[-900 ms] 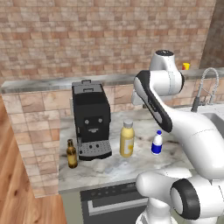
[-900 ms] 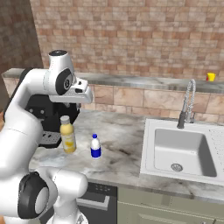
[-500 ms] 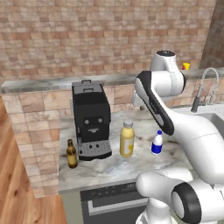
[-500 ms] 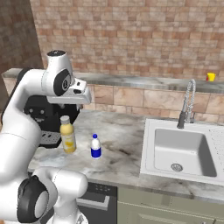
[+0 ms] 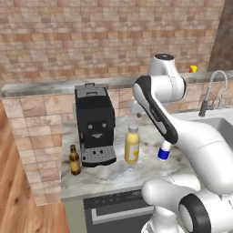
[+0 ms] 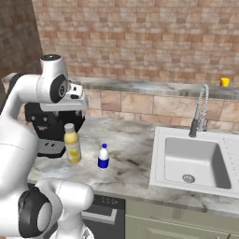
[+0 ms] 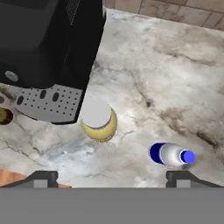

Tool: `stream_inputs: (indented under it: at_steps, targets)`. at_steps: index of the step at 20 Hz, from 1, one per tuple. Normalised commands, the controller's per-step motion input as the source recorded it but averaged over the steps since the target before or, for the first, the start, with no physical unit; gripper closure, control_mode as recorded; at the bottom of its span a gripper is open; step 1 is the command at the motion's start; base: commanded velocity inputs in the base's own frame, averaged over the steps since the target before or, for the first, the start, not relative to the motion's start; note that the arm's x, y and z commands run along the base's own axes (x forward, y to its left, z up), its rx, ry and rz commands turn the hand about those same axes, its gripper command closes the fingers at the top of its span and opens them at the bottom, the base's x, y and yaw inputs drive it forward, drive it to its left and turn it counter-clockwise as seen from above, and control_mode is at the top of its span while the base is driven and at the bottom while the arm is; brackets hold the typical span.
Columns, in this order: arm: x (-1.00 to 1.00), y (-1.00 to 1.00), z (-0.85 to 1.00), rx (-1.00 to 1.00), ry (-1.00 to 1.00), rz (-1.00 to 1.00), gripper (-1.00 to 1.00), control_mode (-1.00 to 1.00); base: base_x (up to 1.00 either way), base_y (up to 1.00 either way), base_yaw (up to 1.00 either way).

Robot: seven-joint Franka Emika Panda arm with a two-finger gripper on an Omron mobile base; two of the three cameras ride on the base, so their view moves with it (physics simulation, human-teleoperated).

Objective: Place the drinks on the dining counter in a tight cluster.

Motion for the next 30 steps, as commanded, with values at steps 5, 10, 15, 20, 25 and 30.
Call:
stream_inputs:
  at_steps: [5, 10, 15, 20, 25, 30]
  targets:
    - [0.27, 0.34, -0.01, 0.0, 0.0, 0.12, -1.0, -1.0, 0.0, 0.0, 0.0]
    - [0.42, 0.08, -0.02, 0.0, 0.0, 0.06, -1.0, -1.0, 0.0, 0.0, 0.0]
    - [0.19, 0.0, -0.08, 0.0, 0.04, 0.0, -1.0, -1.0, 0.0, 0.0, 0.0]
    - [0.0, 0.0, -0.2, -0.01, 0.18, 0.0, -1.0, -1.0, 0.0, 0.0, 0.0]
    - [-0.2, 0.0, -0.16, 0.0, 0.12, 0.0, -1.0, -1.0, 0.0, 0.0, 0.0]
    - [-0.05, 0.0, 0.0, 0.0, 0.09, 0.0, -1.0, -1.0, 0.0, 0.0, 0.0]
